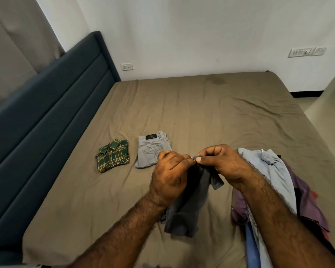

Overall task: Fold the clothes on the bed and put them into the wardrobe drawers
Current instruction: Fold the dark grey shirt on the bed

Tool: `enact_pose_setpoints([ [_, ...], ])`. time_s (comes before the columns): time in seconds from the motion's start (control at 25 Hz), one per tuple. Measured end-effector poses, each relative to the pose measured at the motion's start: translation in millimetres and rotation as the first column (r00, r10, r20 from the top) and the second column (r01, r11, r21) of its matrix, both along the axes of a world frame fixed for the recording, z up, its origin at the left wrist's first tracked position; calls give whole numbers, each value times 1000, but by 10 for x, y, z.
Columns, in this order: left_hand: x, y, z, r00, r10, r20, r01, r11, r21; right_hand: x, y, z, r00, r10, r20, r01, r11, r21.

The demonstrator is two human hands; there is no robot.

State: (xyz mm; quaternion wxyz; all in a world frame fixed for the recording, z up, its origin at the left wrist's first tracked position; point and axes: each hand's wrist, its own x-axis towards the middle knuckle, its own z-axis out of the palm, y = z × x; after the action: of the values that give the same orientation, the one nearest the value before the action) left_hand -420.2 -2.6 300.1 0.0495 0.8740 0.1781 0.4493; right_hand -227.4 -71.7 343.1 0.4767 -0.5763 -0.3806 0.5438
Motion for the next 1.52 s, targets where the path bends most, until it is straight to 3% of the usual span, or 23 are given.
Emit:
enact_pose_setpoints([
  [0.16,0,19,12,1000,-13,-8,12,998,-59,-4,-46,-4,999,15,-29,-14,1000,17],
  [0.28,-6,7,76,1000,8,9,-5,953,-304,-4,-77,-14,999,4,49,-6,999,41],
  [0.36,-4,25,102,1000,16,18,-4,837,-547,-1,-110,-26,998,3,69,-6,999,38],
  [0.44,-24,60,130,997,-80,-15,43,677,-734,-18,-135,-35,998,0,59,-1,1000,19],
  [0.56,-27,75,161,977,-214,-20,108,568,-816,-31,-148,-44,991,-29,128,29,1000,9],
  [0.68,-72,61,191,993,-117,-28,53,640,-767,-71,-148,-53,942,-60,330,35,996,80],
  [0.76,-80,42,201,993,-79,-84,4,751,-660,-89,-164,-65,854,-107,509,27,986,163],
  [0.84,-71,16,185,993,-88,-81,18,776,-631,-136,-172,-59,749,-203,631,21,959,282],
  [0.88,-62,-6,170,994,-102,-29,52,709,-704,-163,-172,-65,678,-268,685,-3,930,367],
  [0.92,-53,-26,162,992,-109,62,113,562,-819,-189,-177,-92,591,-331,735,-46,896,441],
  [1.0,-23,-55,178,968,-21,251,251,124,-960,-237,-201,-176,449,-425,786,-139,836,531],
  [1.04,-15,-58,182,961,44,274,276,-46,-960,-255,-219,-232,412,-459,787,-169,810,561],
  [1.12,3,-26,202,966,109,234,252,-194,-948,-283,-221,-319,394,-509,766,-205,763,613],
  [1.2,30,-8,198,965,127,228,251,-205,-946,-288,-222,-361,418,-514,748,-197,753,628],
  [1.32,53,-16,160,941,177,289,314,-134,-940,-318,-244,-375,552,-454,699,-159,766,623],
  [1.44,55,-9,97,955,91,281,278,39,-960,-265,-191,-361,834,-353,424,115,863,493],
  [1.52,68,-12,70,966,30,256,250,131,-959,-227,-158,-376,891,-314,327,170,900,400],
])
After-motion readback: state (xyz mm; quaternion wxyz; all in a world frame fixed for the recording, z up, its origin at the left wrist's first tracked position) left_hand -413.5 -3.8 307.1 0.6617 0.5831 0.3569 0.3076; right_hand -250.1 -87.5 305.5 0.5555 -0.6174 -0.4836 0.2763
